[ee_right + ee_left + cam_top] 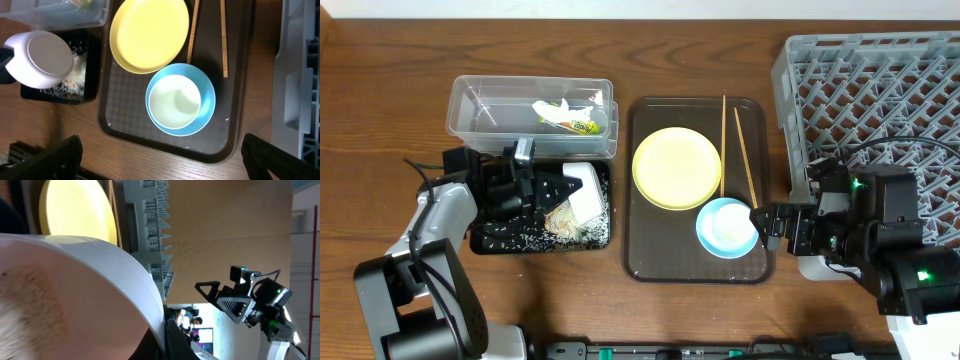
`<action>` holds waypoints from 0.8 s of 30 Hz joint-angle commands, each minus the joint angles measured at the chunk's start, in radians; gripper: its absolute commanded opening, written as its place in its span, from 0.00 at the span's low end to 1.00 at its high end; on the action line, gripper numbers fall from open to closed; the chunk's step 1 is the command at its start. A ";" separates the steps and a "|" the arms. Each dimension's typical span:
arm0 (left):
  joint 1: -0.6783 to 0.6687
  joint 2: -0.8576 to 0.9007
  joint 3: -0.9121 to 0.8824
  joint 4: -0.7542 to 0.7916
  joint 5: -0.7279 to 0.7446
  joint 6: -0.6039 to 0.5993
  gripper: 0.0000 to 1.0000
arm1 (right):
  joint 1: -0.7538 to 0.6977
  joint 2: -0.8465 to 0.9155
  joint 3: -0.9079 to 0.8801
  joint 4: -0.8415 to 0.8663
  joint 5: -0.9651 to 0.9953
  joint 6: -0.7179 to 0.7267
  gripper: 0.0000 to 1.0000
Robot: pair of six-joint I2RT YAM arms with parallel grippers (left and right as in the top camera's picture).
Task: Sort waste into correct bins and load items into the dishwasher rack
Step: 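Move bowl over black tray and tip rice out with left gripper, then return emptied pink bowl to brown tray with left gripper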
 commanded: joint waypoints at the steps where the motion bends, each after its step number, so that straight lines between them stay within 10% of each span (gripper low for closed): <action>1: 0.014 0.005 -0.005 0.044 0.038 0.024 0.06 | -0.018 -0.002 0.016 -0.003 -0.004 -0.013 0.99; 9: 0.055 -0.003 -0.005 0.030 -0.130 -0.061 0.06 | -0.018 -0.002 0.016 -0.004 -0.004 -0.013 0.99; 24: 0.092 -0.015 -0.007 0.028 0.032 -0.099 0.06 | -0.018 -0.002 0.016 -0.002 -0.004 -0.013 0.99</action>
